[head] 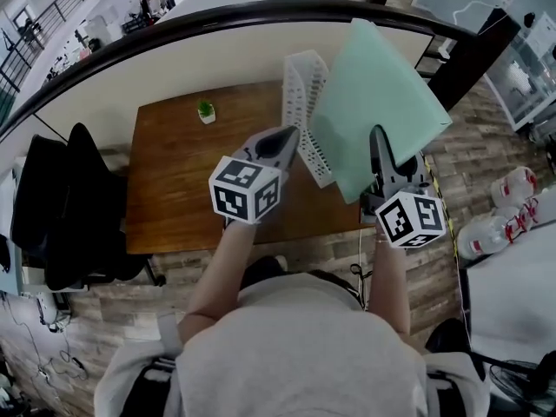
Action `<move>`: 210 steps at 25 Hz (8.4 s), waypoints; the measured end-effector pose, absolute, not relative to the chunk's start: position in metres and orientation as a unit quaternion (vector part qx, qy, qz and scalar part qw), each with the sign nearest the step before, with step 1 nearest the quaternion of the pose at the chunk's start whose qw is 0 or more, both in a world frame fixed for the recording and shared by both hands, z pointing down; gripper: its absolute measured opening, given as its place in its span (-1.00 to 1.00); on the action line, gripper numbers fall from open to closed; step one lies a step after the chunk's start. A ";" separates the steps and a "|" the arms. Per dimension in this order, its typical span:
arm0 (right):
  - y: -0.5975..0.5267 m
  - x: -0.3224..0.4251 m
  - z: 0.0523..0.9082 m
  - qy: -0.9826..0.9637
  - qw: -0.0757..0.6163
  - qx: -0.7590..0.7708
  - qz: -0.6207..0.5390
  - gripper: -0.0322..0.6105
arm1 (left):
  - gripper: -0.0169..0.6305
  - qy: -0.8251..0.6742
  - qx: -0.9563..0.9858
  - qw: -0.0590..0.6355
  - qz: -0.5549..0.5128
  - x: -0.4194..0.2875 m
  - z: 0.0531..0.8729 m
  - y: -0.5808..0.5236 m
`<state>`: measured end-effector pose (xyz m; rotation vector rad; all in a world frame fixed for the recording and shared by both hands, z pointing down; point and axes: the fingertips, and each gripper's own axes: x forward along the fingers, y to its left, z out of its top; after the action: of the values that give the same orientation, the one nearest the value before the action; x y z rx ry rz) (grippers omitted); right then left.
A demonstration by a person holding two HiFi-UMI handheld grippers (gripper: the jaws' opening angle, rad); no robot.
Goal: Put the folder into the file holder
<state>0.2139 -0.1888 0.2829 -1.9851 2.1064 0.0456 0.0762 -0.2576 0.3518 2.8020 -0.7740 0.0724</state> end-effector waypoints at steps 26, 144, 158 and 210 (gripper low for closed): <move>-0.239 0.212 0.313 0.754 0.071 -0.653 0.002 -0.38 | -0.91 -0.278 0.946 0.163 0.037 0.084 0.382 -0.286; -0.298 0.193 0.441 0.776 0.008 -0.620 -0.116 -0.14 | -0.91 -0.320 0.907 0.268 0.064 0.086 0.450 -0.293; -0.274 0.198 0.445 0.765 0.016 -0.629 -0.136 -0.03 | -0.91 -0.306 0.910 0.272 0.070 0.091 0.457 -0.278; -0.262 0.104 0.413 0.845 0.019 -0.517 -0.137 -0.87 | -0.91 -0.332 0.920 0.191 0.084 0.069 0.434 -0.261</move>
<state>0.1044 -0.2621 0.4130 -1.6038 2.6226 -0.4242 0.0694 -0.2609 0.4336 2.5837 -0.9317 0.2365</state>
